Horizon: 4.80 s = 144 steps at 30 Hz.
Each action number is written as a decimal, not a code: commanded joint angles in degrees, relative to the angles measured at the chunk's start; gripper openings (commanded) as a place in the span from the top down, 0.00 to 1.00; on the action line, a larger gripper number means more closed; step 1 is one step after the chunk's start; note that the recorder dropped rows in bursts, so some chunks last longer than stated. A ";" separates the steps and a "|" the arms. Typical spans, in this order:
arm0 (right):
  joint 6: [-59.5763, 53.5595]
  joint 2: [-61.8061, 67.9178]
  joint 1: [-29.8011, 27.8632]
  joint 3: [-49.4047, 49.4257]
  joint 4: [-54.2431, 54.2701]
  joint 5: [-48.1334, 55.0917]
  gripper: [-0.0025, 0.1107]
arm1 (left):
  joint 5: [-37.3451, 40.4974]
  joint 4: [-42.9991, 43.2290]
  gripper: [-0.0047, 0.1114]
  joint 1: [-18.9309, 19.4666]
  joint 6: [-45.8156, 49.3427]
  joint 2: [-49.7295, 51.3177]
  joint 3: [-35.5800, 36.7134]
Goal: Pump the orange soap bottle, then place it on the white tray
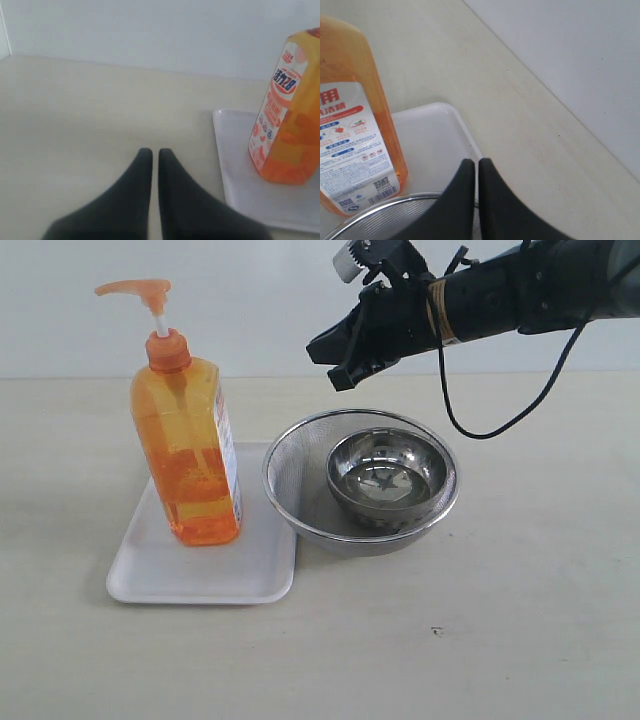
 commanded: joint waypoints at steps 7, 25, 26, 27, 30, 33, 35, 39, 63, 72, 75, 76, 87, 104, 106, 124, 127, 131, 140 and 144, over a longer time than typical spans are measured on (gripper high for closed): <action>0.03 -0.50 -0.43 -0.25 0.28 0.12 0.98 | 0.68 -0.44 0.92 -0.17 -2.69 -0.09 0.17; 0.03 -0.50 -0.43 -0.25 0.28 0.12 0.98 | 0.68 -0.97 0.92 -2.77 -1.64 -0.09 0.17; 0.03 -0.50 -0.43 -0.25 0.28 0.12 0.98 | 0.68 -0.97 0.92 -2.77 -1.64 -0.09 0.17; 0.03 -0.50 -0.43 -0.25 0.28 0.12 0.98 | 0.68 -0.97 0.92 -2.77 -1.64 -0.09 0.17; 0.03 -0.50 -0.43 -0.25 0.28 0.12 0.98 | 0.68 -0.97 0.92 -2.77 -1.64 -0.09 0.17; 0.03 -0.50 -0.43 -0.25 0.28 0.12 0.98 | 0.68 -0.97 0.92 -2.77 -1.64 -0.09 0.17; 0.03 -0.50 -0.43 -0.25 0.28 0.12 0.98 | 0.68 -0.97 0.92 -2.77 -1.64 -0.09 0.17; 0.03 -0.50 -0.43 -0.25 0.28 0.12 0.98 | 0.68 -0.97 0.92 -2.78 -2.24 -0.09 0.17; 0.03 -0.50 -0.43 -0.25 0.28 0.12 0.98 | 0.68 0.67 0.92 -2.78 -1.84 -0.09 0.17; 0.03 -0.50 -0.43 -0.25 0.28 0.12 0.98 | 0.68 0.67 0.92 -2.78 -1.84 -0.09 0.17; 0.03 -0.50 -0.43 -0.25 0.28 0.12 0.98 | 0.68 0.67 0.92 -2.78 -1.84 -0.09 0.17; 0.03 -0.50 -0.43 -0.25 0.28 0.12 0.98 | 0.68 0.67 0.92 -2.78 -1.84 -0.09 0.17; 0.03 -0.50 -0.43 -0.25 0.28 0.12 0.98 | 0.68 0.67 0.92 -2.78 -1.72 -0.09 0.17; -4.45 -0.50 -0.43 -0.25 0.28 2.37 0.98 | 0.68 0.67 0.92 -2.78 -1.72 -0.09 0.17; -4.58 -0.50 -0.43 -0.25 0.28 2.67 0.98 | 0.68 0.67 0.92 -2.78 -1.72 -0.09 0.17; 19.68 -8.46 -0.43 2.67 0.28 28.97 0.98 | 0.68 0.67 0.92 -2.78 -1.72 -0.09 0.17; 22.85 -9.10 -0.43 5.08 0.28 35.45 0.98 | 0.68 0.67 0.92 -2.78 -1.72 -0.09 0.17; 23.63 -9.23 -0.43 7.40 0.28 40.90 0.98 | 0.68 0.67 0.92 -2.78 -1.72 -0.09 0.17; 30.04 -8.59 -0.43 10.41 2.44 50.37 0.98 | 0.68 0.67 0.92 -2.78 -1.72 -0.09 0.17; 30.27 -8.57 -0.43 10.41 2.44 50.72 0.98 | 0.68 0.67 0.92 -2.78 -1.72 -0.09 0.17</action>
